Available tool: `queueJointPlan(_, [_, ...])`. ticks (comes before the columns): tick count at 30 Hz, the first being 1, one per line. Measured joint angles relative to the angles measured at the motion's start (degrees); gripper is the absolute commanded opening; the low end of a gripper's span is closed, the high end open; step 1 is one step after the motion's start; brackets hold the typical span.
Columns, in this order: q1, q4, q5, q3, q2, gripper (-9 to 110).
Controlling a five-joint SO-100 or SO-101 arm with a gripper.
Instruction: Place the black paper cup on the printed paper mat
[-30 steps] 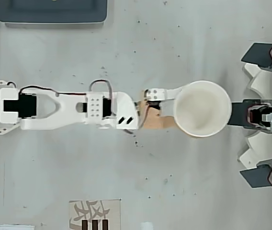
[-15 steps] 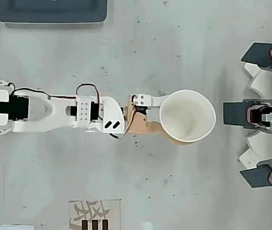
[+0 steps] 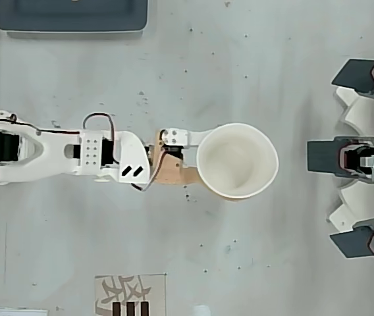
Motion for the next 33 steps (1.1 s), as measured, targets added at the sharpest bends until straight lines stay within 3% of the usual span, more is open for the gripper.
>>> queueJointPlan(22, [0.00,-3.25,4.31,28.65,23.38,9])
queueJointPlan(33, [7.12,-11.07,4.31,36.47,24.87,12])
